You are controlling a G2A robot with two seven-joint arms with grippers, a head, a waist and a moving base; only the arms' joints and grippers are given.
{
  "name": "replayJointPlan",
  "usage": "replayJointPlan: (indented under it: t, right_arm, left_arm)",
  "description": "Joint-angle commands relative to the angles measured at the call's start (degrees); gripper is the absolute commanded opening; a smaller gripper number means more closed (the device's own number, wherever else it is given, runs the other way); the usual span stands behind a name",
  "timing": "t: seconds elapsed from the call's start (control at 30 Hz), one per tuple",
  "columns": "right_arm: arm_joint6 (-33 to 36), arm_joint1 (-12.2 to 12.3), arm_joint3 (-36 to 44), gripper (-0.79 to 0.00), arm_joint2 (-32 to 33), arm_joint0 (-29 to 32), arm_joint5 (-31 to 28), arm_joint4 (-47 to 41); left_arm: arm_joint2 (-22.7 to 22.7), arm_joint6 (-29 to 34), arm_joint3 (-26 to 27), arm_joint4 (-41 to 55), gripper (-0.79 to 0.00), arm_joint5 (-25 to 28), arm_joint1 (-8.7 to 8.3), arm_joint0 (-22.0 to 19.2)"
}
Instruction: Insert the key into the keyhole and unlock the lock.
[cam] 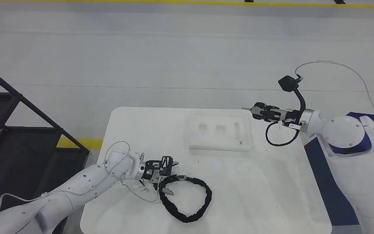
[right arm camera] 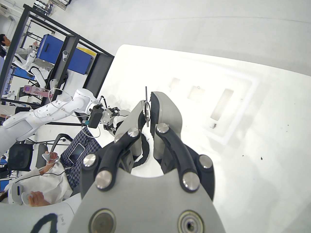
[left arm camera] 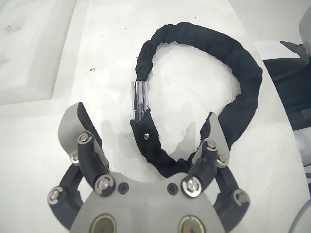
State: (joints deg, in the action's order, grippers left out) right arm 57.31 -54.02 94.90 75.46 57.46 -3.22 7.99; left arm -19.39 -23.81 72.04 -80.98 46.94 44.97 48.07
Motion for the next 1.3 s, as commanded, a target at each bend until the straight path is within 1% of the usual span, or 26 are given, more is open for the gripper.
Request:
replayJointPlan:
  t: [0.0,0.07,0.1,0.17,0.2,0.27,0.3,0.37,0.4,0.43,0.47,0.6,0.67,0.87,0.9,0.93,0.97,1.0,1.03,1.27]
  right_arm:
    - [0.0,0.0,0.0,-0.785,0.0,0.0,0.0,0.0]
    - [0.0,0.0,0.0,-0.785,0.0,0.0,0.0,0.0]
    - [0.0,0.0,0.0,-0.785,0.0,0.0,0.0,0.0]
    - [0.0,0.0,0.0,-0.785,0.0,0.0,0.0,0.0]
    - [0.0,0.0,0.0,-0.785,0.0,0.0,0.0,0.0]
    - [0.0,0.0,0.0,-0.785,0.0,0.0,0.0,0.0]
    - [0.0,0.0,0.0,-0.785,0.0,0.0,0.0,0.0]
    - [0.0,0.0,0.0,-0.785,0.0,0.0,0.0,0.0]
    - [0.0,0.0,0.0,-0.785,0.0,0.0,0.0,0.0]
    - [0.0,0.0,0.0,-0.785,0.0,0.0,0.0,0.0]
    - [0.0,0.0,0.0,-0.785,0.0,0.0,0.0,0.0]
    - [0.0,0.0,0.0,-0.785,0.0,0.0,0.0,0.0]
    - [0.0,0.0,0.0,-0.785,0.0,0.0,0.0,0.0]
    - [0.0,0.0,0.0,-0.785,0.0,0.0,0.0,0.0]
    - [0.0,0.0,0.0,-0.785,0.0,0.0,0.0,0.0]
    - [0.0,0.0,0.0,-0.785,0.0,0.0,0.0,0.0]
    - [0.0,0.0,0.0,-0.785,0.0,0.0,0.0,0.0]
    - [0.0,0.0,0.0,-0.785,0.0,0.0,0.0,0.0]
    - [0.0,0.0,0.0,-0.785,0.0,0.0,0.0,0.0]
    - [0.0,0.0,0.0,-0.785,0.0,0.0,0.0,0.0]
  left_arm:
    - [-0.2,0.7,0.0,0.1,0.0,-0.2,0.29,0.3]
    - [-0.4,1.1,-0.1,0.0,0.0,-0.2,0.57,0.5]
    - [-0.6,1.2,-0.2,0.0,-0.022,-0.2,0.69,0.6]
    - [-0.9,1.3,-0.5,-0.1,-0.089,-0.2,0.91,0.8]
    - [-1.0,1.4,-0.6,-0.2,-0.145,-0.2,1.01,0.9]
    - [-1.3,1.4,-0.6,-0.6,-0.28,-0.5,1.19,1.0]
    - [-1.4,1.3,-0.6,-0.7,-0.363,-0.7,1.25,1.1]
    - [-1.6,1.3,-0.5,-1.2,-0.329,-0.9,1.41,1.4]
    - [-1.8,1.3,-0.5,-1.3,-0.329,-1.1,1.47,1.5]
    - [-1.9,1.3,-0.5,-1.4,-0.376,-1.2,1.54,1.6]
    - [-2.1,1.4,-0.6,-1.6,-0.403,-1.2,1.61,1.8]
    - [-2.6,1.7,-0.8,-2.1,-0.416,-1.2,1.92,2.2]
    - [-2.7,1.8,-0.8,-2.3,-0.462,-1.2,2.13,2.4]
    - [-3.0,3.1,-1.5,-2.9,-0.486,-1.3,3.03,2.9]
    - [-3.1,3.3,-1.8,-2.9,-0.505,-1.3,3.16,2.9]
    - [-3.2,3.5,-2.1,-3.0,-0.554,-1.4,3.28,2.9]
    - [-3.4,3.6,-2.3,-3.0,-0.643,-1.5,3.39,3.0]
    - [-3.5,3.7,-2.5,-2.9,-0.696,-1.4,3.5,3.0]
    - [-3.6,3.8,-2.7,-2.9,-0.785,-1.4,3.59,3.1]
    - [-5.2,3.4,-2.0,-2.1,-0.785,-1.1,3.91,3.6]
